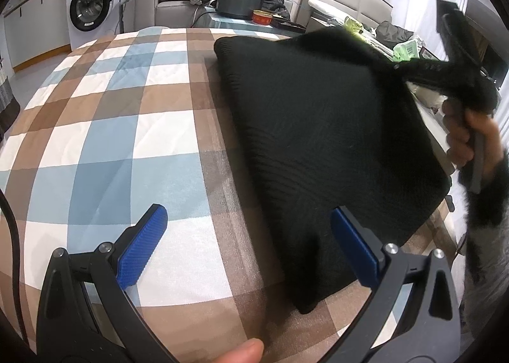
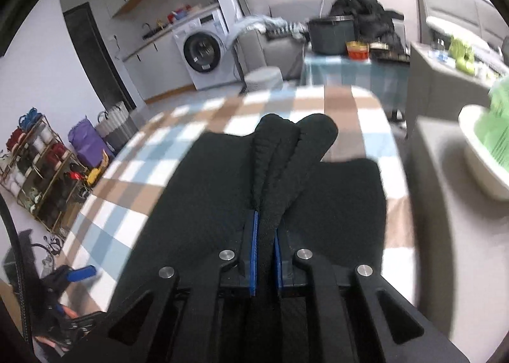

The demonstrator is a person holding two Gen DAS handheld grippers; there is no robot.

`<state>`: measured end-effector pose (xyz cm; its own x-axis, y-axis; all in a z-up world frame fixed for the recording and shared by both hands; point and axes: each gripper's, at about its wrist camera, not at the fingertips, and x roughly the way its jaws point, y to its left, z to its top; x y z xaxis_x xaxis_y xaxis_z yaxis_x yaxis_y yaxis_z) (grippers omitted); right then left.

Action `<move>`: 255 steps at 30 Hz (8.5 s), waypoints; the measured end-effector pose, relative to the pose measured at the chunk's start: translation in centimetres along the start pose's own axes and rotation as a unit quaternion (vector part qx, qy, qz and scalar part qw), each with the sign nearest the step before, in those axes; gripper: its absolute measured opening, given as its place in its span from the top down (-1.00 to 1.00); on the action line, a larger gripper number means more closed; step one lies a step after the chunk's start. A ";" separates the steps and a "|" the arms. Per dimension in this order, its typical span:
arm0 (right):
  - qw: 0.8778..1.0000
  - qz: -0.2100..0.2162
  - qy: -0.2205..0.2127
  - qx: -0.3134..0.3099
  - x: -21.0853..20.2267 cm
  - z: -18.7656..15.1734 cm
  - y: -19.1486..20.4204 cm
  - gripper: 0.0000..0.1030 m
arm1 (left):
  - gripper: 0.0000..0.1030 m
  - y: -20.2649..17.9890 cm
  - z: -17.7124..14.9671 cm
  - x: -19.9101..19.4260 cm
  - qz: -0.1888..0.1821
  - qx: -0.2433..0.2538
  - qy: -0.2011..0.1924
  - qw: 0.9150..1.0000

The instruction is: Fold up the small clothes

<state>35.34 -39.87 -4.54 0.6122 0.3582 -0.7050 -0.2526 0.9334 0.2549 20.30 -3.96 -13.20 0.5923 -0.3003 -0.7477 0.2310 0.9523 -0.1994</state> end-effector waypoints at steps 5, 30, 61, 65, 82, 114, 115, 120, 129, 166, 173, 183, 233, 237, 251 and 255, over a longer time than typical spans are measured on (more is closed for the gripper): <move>0.998 -0.040 0.042 0.027 2.0 -1.0 -2.4 0.84 | -0.97 0.1 0.0 0.4 -0.001 -0.005 0.002 1.000; 0.998 -0.038 0.017 0.045 1.2 -0.9 -2.8 0.83 | -0.97 -0.3 0.3 1.0 0.002 0.000 0.009 1.000; 0.995 0.048 0.014 0.085 -8.9 -14.2 -1.2 0.19 | -0.97 -0.1 0.4 1.6 -0.001 -0.024 0.015 1.000; 0.994 0.054 0.040 0.083 -7.6 -15.0 -1.0 0.24 | -0.97 -0.5 0.6 2.5 0.002 -0.012 0.021 1.000; 0.996 -0.011 0.054 0.064 -6.9 -15.8 -1.8 0.81 | -0.98 -1.3 0.3 3.2 0.022 0.014 0.032 0.999; 0.995 -0.001 0.024 0.092 -9.9 -15.8 -3.8 0.51 | -0.98 -3.6 -1.7 1.2 -0.017 0.058 0.048 0.997; 0.995 -0.002 0.016 0.101 -9.9 -15.7 -4.1 0.51 | -0.98 -3.3 -1.4 1.2 -0.020 0.047 0.045 0.998; 0.991 0.001 0.022 0.130 -7.7 -15.3 -5.0 0.51 | -0.97 -2.5 -0.3 2.3 -0.036 -0.001 0.047 0.998; 0.992 -0.004 0.014 0.123 -7.0 -14.7 -4.7 0.51 | -0.70 -3.0 1.2 4.7 -0.047 -0.016 0.038 0.998; 0.997 -0.008 0.042 0.070 -5.4 -10.5 -3.7 -0.29 | -0.62 -2.5 4.2 7.3 -0.010 -0.043 0.038 0.998; 0.998 -0.004 0.042 0.040 -5.5 -11.0 -2.5 -0.29 | -0.50 -3.0 4.8 8.0 -0.023 -0.047 0.032 0.998; 0.997 -0.018 0.063 0.041 -4.5 -11.6 -2.7 -0.26 | 0.81 -3.0 4.3 7.4 -0.058 -0.055 0.000 0.997; 0.991 0.100 0.079 0.033 2.8 -8.7 7.3 0.85 | 0.80 12.3 0.0 -0.5 0.022 -0.126 -0.026 0.991; 0.994 0.048 0.094 0.029 3.5 -9.4 6.6 0.88 | 0.77 12.2 -0.1 -0.5 0.025 -0.123 -0.025 0.992; 0.992 0.090 0.086 0.034 7.4 -4.2 8.5 0.42 | 0.77 12.0 0.0 -0.5 0.030 -0.120 -0.025 0.992; 0.991 0.080 0.092 0.057 10.1 -3.3 8.1 0.50 | 0.76 11.9 -0.1 -0.5 0.031 -0.118 -0.025 0.992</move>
<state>37.02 -28.78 -11.73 0.4219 0.5023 -0.7548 -0.2438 0.8647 0.4392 22.72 7.53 -15.24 0.6391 -0.2383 -0.7313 0.0105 0.9534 -0.3015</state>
